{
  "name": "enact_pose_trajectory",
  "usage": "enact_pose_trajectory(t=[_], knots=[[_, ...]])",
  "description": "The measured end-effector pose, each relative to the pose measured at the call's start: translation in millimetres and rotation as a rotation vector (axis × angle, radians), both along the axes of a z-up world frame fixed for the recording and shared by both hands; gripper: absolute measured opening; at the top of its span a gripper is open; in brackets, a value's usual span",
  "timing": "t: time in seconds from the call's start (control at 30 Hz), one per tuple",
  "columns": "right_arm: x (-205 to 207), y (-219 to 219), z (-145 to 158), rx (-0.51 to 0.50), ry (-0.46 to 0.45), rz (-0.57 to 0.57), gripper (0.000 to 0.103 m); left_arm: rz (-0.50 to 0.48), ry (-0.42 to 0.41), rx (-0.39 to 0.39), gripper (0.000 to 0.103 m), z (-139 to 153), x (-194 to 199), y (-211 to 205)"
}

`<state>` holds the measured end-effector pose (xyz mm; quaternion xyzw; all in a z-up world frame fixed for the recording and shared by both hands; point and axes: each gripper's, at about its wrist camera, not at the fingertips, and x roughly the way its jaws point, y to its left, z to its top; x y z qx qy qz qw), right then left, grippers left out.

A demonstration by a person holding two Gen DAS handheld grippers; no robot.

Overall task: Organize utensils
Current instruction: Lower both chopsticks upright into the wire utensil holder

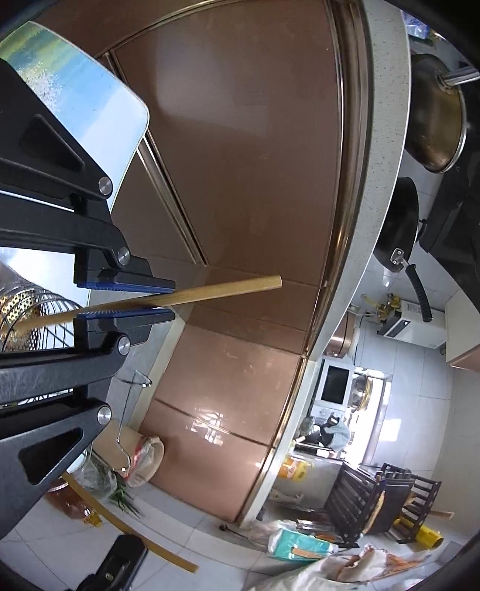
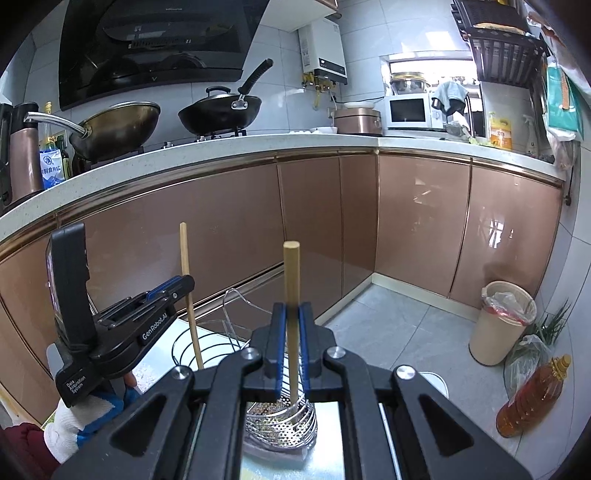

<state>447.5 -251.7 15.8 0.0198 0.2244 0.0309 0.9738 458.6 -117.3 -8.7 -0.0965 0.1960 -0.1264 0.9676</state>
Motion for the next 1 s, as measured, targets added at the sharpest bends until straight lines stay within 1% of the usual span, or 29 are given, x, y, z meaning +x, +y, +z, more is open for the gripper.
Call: enact_pose_trajectory(t=[0.07, 0.17, 0.27, 0.37, 0.63, 0.7, 0.77, 0.9, 1.0], knots=[[0, 0, 1, -0.004, -0.001, 0.000, 0.007, -0.009, -0.001, -0.018, 0.007, 4, 0, 1], [0, 2, 2, -0.002, -0.007, 0.004, 0.007, -0.025, 0.001, -0.017, 0.007, 8, 3, 0], [0, 2, 0, 0.003, -0.007, 0.009, 0.007, -0.038, 0.012, -0.018, 0.007, 5, 4, -1], [1, 2, -1, 0.006, -0.007, 0.009, 0.007, -0.037, 0.019, -0.047, 0.006, 3, 5, 3], [1, -1, -3, 0.007, -0.011, 0.011, 0.007, -0.021, -0.048, -0.115, 0.006, 23, 1, 10], [1, -2, -3, 0.010, -0.012, 0.011, 0.007, -0.013, -0.062, -0.105, 0.006, 23, 2, 9], [0, -2, -3, 0.009, -0.012, 0.010, 0.007, -0.005, -0.055, -0.097, 0.006, 15, 3, 7], [-1, -3, -3, 0.009, -0.009, 0.012, 0.007, 0.018, -0.030, -0.055, 0.007, -6, 1, 2], [-2, -5, -4, 0.014, -0.009, 0.009, 0.007, 0.037, -0.047, -0.013, 0.007, -14, -6, -1]])
